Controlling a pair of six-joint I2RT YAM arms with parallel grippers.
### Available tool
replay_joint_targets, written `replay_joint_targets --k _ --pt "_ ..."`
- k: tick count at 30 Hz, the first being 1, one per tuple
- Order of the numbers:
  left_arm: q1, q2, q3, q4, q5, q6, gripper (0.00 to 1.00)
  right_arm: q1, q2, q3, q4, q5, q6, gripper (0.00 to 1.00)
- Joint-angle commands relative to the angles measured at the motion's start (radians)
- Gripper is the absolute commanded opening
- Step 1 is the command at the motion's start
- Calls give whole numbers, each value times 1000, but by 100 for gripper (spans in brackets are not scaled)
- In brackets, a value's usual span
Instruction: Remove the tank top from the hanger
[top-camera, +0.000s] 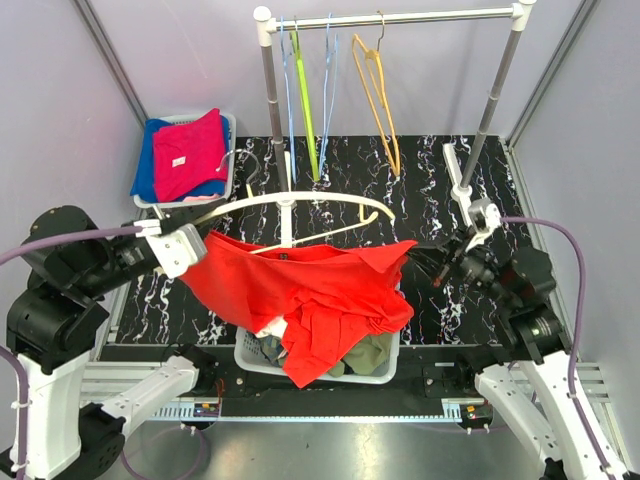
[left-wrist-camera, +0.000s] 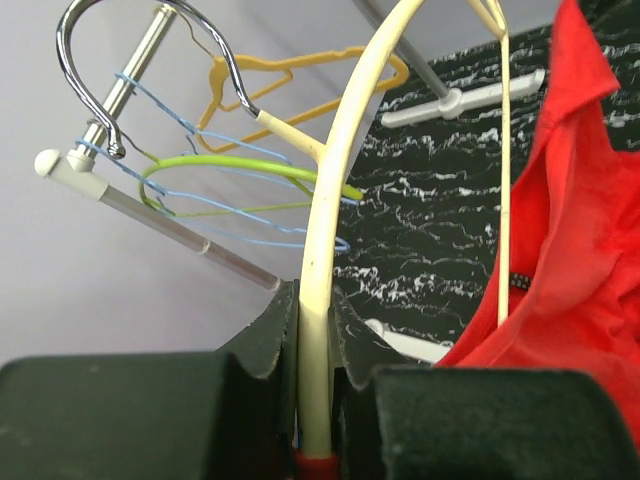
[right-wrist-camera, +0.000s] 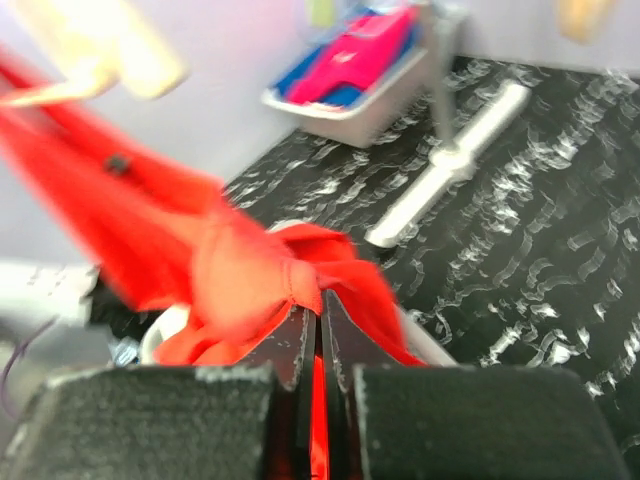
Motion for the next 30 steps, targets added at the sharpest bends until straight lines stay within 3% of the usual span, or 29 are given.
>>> replay_joint_targets --k 1,8,18,25,26,28,29,30 --pt "7 37 99 172 69 -128 0 4 -38 106 67 -223 -65 2" --pt "14 95 186 352 5 -301 0 2 2 247 173 -305 -10 0" --pt "31 138 355 364 -72 -238 0 4 71 379 147 -355 -77 0" --pt "37 131 416 381 -66 -255 0 2 60 352 162 -306 -68 4" --pt "39 129 424 381 -64 -261 0 5 62 338 162 -309 -63 9" --pt "43 115 423 380 -34 -276 0 4 57 318 168 -316 -43 48" --pt "48 108 417 381 -17 -279 0 2 56 292 171 -323 -43 99" --pt "51 99 412 380 8 -288 2 4 56 281 161 -329 -60 100"
